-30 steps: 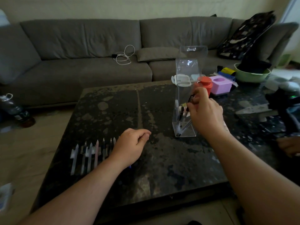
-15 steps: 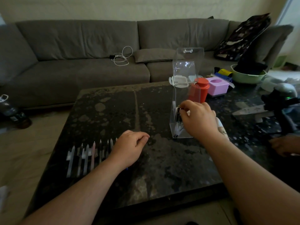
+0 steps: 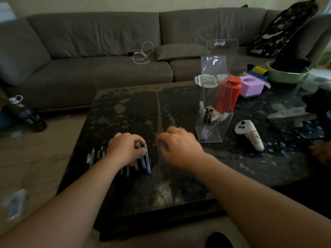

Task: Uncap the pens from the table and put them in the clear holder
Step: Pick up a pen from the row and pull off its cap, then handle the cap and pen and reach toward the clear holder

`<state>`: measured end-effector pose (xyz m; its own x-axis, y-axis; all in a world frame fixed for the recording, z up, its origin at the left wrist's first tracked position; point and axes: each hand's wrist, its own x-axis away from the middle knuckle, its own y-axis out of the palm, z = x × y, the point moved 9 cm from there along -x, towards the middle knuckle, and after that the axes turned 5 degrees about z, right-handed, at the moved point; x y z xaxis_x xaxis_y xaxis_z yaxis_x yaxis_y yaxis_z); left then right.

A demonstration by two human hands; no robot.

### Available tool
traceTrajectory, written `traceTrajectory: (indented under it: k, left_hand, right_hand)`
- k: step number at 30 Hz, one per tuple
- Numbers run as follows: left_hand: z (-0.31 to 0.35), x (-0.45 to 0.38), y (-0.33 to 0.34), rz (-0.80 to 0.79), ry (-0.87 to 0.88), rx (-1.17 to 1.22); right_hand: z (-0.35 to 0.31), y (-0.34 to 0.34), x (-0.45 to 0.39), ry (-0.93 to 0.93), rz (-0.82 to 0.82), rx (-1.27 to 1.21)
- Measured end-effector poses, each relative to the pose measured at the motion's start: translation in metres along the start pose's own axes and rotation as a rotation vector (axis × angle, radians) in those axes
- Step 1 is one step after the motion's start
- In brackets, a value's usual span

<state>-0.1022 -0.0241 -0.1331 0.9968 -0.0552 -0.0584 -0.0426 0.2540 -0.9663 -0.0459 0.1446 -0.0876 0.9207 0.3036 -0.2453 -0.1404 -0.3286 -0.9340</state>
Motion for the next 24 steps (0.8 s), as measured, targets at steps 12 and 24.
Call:
traceTrajectory:
  k: [12,24]
  left_hand:
    - [-0.004,0.006,0.004,-0.064,-0.022,-0.088]
    - [0.035,0.017,0.008,-0.014,0.269,-0.184]
  right_hand:
    - [-0.027,0.075,-0.004,0.02,-0.34,-0.12]
    - [0.026,0.049,-0.006,0.345,-0.211,0.008]
